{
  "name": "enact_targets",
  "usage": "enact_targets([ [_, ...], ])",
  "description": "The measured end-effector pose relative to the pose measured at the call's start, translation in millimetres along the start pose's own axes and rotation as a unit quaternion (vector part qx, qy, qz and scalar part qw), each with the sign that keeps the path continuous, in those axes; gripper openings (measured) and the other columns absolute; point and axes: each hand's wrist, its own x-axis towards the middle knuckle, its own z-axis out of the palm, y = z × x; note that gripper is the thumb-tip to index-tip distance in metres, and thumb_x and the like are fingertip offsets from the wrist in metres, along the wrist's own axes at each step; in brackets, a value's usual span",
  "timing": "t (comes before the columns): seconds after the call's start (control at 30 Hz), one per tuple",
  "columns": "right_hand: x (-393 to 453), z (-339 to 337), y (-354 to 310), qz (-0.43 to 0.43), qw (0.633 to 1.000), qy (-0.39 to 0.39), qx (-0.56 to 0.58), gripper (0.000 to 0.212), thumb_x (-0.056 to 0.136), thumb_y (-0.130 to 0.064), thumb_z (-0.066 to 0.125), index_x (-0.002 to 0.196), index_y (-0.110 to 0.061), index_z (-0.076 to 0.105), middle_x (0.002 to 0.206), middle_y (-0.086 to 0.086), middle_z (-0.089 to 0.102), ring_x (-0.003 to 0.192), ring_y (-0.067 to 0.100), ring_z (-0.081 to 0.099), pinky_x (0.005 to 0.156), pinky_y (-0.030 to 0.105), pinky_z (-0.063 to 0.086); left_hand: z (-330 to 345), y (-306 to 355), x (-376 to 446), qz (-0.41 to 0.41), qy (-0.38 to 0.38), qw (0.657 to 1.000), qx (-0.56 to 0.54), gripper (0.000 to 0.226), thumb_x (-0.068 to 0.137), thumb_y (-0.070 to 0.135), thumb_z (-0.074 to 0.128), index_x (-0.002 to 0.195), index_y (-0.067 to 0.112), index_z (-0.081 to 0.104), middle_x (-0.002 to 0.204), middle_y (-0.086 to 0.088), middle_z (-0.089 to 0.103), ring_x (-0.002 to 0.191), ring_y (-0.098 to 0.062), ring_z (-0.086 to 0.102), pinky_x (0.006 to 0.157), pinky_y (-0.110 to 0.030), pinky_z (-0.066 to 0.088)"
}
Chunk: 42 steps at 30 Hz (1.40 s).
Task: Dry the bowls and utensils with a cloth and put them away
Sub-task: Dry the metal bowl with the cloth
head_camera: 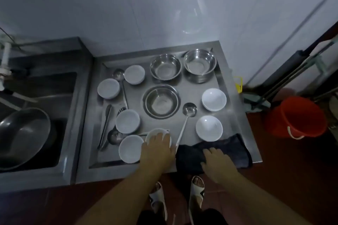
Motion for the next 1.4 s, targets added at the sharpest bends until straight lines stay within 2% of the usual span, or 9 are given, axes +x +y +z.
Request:
enact_targets([
  [0.13, 1, 16, 24, -0.012, 1.000, 0.016, -0.012, 0.036, 0.102, -0.036, 0.050, 0.134, -0.020, 0.055, 0.131, 0.000, 0.058, 0.121, 0.022, 0.054, 0.090, 0.036, 0.049, 18, 4, -1, 0.010, 0.005, 1.000, 0.021, 0.049, 0.109, 0.047, 0.037, 0.152, 0.025, 0.044, 0.149, 0.001, 0.052, 0.130, -0.026, 0.053, 0.101, -0.042, 0.046],
  [0.2, 4, 25, 32, -0.015, 1.000, 0.019, 0.008, 0.045, 0.099, -0.031, 0.058, 0.140, -0.014, 0.057, 0.133, 0.005, 0.061, 0.123, 0.028, 0.058, 0.092, 0.040, 0.050, 26, 4, -5, 0.012, -0.005, 1.000, 0.015, 0.045, 0.107, 0.047, 0.040, 0.146, 0.025, 0.049, 0.144, 0.002, 0.056, 0.126, -0.025, 0.056, 0.097, -0.041, 0.046],
  [0.37, 15, 30, 45, -0.027, 0.999, 0.013, -0.034, 0.075, 0.099, -0.048, 0.058, 0.163, -0.018, 0.030, 0.148, 0.000, 0.050, 0.129, 0.023, 0.049, 0.097, 0.036, 0.048, 41, -1, -9, 0.007, -0.004, 1.000, 0.014, 0.047, 0.106, 0.052, 0.040, 0.144, 0.027, 0.052, 0.140, 0.003, 0.060, 0.121, -0.024, 0.059, 0.094, -0.041, 0.048],
  [0.57, 32, 21, 57, -0.040, 0.999, 0.011, -0.016, 0.043, 0.096, -0.052, 0.055, 0.126, -0.022, 0.059, 0.128, 0.002, 0.058, 0.118, 0.025, 0.052, 0.090, 0.040, 0.048, 51, 2, -16, 0.008, -0.014, 1.000, 0.018, 0.042, 0.105, 0.045, 0.044, 0.140, 0.025, 0.053, 0.133, 0.002, 0.062, 0.117, -0.023, 0.060, 0.093, -0.039, 0.050],
  [0.8, 41, 7, 73, -0.048, 0.998, -0.037, -0.022, 0.037, 0.102, -0.036, 0.054, 0.134, -0.017, 0.056, 0.137, 0.007, 0.061, 0.120, 0.027, 0.061, 0.090, 0.039, 0.052, 51, 11, -24, 0.010, -0.010, 1.000, 0.004, 0.039, 0.104, 0.044, 0.048, 0.137, 0.025, 0.055, 0.128, 0.002, 0.064, 0.114, -0.023, 0.061, 0.092, -0.039, 0.052],
  [0.97, 27, -2, 80, -0.076, 0.994, 0.006, -0.084, 0.031, 0.095, -0.041, 0.058, 0.119, -0.022, 0.059, 0.122, 0.003, 0.057, 0.117, 0.025, 0.052, 0.095, 0.037, 0.043, 44, 18, -22, 0.008, 0.004, 1.000, 0.006, 0.038, 0.105, 0.044, 0.048, 0.137, 0.024, 0.055, 0.126, 0.001, 0.065, 0.112, -0.023, 0.061, 0.089, -0.038, 0.051],
  [1.1, 12, -22, 88, -0.076, 0.991, -0.076, 0.085, 0.023, 0.079, -0.039, 0.066, 0.092, -0.022, 0.060, 0.094, -0.005, 0.063, 0.087, 0.015, 0.061, 0.075, 0.033, 0.054, 29, 29, -14, 0.011, 0.014, 1.000, 0.016, 0.037, 0.104, 0.044, 0.047, 0.134, 0.024, 0.054, 0.122, 0.000, 0.064, 0.110, -0.024, 0.061, 0.086, -0.039, 0.049],
  [1.23, -8, -48, 99, 0.016, 0.928, -0.124, 0.352, 0.018, 0.077, -0.032, 0.068, 0.094, -0.027, 0.066, 0.087, -0.005, 0.068, 0.076, 0.008, 0.064, 0.057, 0.018, 0.045, 10, 46, -1, 0.024, 0.011, 1.000, 0.012, 0.037, 0.104, 0.042, 0.047, 0.135, 0.023, 0.053, 0.125, -0.004, 0.064, 0.113, -0.027, 0.059, 0.090, -0.040, 0.047],
  [1.4, -27, -59, 120, 0.197, 0.744, -0.181, 0.613, 0.026, 0.086, -0.030, 0.084, 0.109, -0.019, 0.079, 0.099, 0.006, 0.082, 0.088, 0.025, 0.079, 0.078, 0.037, 0.065, -19, 67, 22, 0.066, 0.026, 0.997, 0.026, 0.047, 0.104, 0.043, 0.046, 0.146, 0.022, 0.049, 0.135, -0.004, 0.062, 0.122, -0.026, 0.058, 0.100, -0.041, 0.047],
])
